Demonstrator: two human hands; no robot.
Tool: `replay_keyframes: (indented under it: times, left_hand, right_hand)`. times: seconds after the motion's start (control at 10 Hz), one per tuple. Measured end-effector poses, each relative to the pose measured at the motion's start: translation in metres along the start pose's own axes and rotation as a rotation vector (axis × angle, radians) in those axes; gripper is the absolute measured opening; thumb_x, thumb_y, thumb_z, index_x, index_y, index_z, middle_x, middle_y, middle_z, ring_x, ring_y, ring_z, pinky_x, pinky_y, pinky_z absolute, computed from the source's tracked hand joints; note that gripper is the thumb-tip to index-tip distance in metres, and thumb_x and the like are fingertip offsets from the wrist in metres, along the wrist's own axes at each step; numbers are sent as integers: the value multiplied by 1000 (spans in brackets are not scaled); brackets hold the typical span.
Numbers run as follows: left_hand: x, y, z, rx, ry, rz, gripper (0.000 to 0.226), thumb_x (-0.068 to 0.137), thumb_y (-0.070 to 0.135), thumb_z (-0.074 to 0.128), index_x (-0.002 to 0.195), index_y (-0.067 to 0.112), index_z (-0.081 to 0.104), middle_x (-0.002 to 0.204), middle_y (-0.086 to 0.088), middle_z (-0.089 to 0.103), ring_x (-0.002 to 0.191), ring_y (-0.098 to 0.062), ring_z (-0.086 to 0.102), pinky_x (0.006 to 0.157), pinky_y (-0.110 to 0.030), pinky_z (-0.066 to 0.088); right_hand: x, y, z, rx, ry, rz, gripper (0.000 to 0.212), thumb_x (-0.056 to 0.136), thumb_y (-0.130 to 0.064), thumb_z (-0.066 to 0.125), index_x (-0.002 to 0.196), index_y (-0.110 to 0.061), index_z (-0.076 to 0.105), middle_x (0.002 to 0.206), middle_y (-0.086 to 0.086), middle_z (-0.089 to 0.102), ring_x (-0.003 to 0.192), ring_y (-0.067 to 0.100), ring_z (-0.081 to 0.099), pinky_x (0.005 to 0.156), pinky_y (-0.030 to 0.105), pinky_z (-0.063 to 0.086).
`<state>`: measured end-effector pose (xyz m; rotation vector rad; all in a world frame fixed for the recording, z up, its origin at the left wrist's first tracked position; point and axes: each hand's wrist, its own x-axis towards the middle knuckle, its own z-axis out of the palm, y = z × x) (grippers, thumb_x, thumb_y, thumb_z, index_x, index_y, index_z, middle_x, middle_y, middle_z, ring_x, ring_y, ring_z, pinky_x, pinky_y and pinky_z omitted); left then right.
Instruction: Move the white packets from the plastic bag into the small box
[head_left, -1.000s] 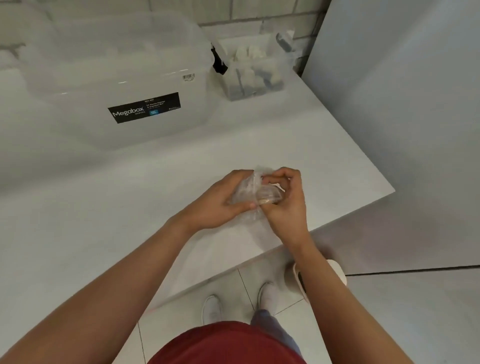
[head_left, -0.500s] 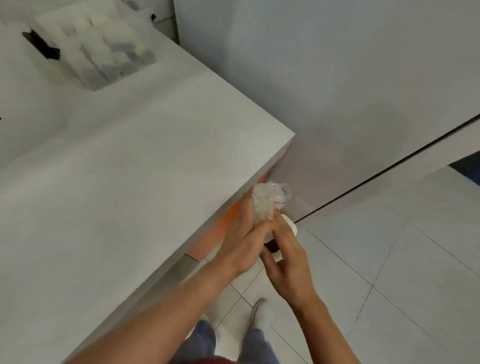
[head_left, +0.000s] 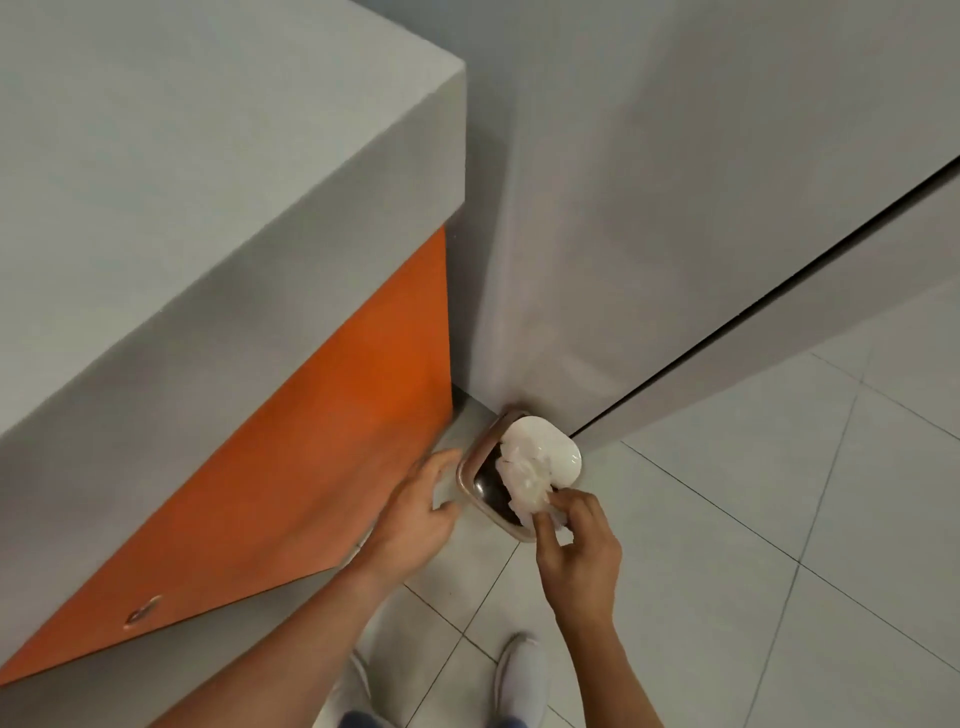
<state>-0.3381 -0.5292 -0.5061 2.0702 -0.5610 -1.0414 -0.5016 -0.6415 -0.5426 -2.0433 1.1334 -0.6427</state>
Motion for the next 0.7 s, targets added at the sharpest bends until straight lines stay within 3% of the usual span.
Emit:
replay_keyframes:
  times: [0.1, 0.2, 0.3, 0.4, 0.5, 0.6, 0.7]
  left_hand:
    - [45, -64, 39, 341, -102, 24, 62, 86, 4, 52, 142, 29, 46, 143, 12, 40, 128, -10, 47, 98, -15, 34]
    - [79, -101, 76, 480, -232, 52, 70, 84, 3, 48, 148, 30, 38, 147, 9, 32, 125, -19, 51, 100, -33, 47]
    - [100, -126, 109, 626, -300, 60, 77, 85, -1, 49, 155, 24, 26, 156, 4, 22, 124, -25, 52, 91, -35, 51]
    - [112, -146, 123, 725, -418, 38, 80, 85, 3, 49, 158, 18, 17, 165, 4, 7, 142, -24, 37, 105, -39, 46]
    - [118, -155, 123, 743, -527, -49, 83, 86, 6, 46, 159, 15, 7, 167, -1, 2, 151, -21, 20, 117, -41, 33]
    - [113, -146, 113, 667, -452, -42, 76, 88, 6, 45, 158, 16, 18, 164, -3, 19, 148, -21, 27, 117, -39, 33]
    - [100, -121, 94, 669, -223, 10, 59, 89, 10, 47, 147, 22, 41, 148, 1, 43, 131, -21, 48, 102, -38, 47]
  right_hand:
    - [-3, 64, 44, -137, -77, 15, 25, 75, -4, 85, 90, -20, 73, 97, -19, 64, 92, 8, 51, 71, 32, 52]
    - [-3, 110, 82, -178, -144, 98, 16, 81, -10, 81, 94, -15, 74, 99, -6, 59, 81, 10, 53, 63, 19, 43]
    - [3, 134, 110, -196, -186, 209, 14, 88, -19, 73, 100, -13, 71, 94, 1, 65, 77, 24, 64, 65, 31, 48]
    - [14, 139, 128, -193, -220, 362, 23, 92, -26, 67, 113, -16, 67, 91, 3, 72, 84, 26, 68, 75, 35, 55]
    - [23, 138, 136, -190, -250, 475, 34, 92, -27, 66, 126, -22, 62, 103, 6, 71, 95, 31, 68, 82, 38, 57]
    - [30, 128, 134, -146, -256, 525, 43, 92, -21, 62, 135, -27, 56, 107, 9, 68, 97, 36, 66, 84, 44, 58]
    - [29, 115, 118, -109, -256, 557, 41, 93, -20, 63, 133, -28, 60, 106, 9, 69, 98, 34, 66, 86, 43, 58]
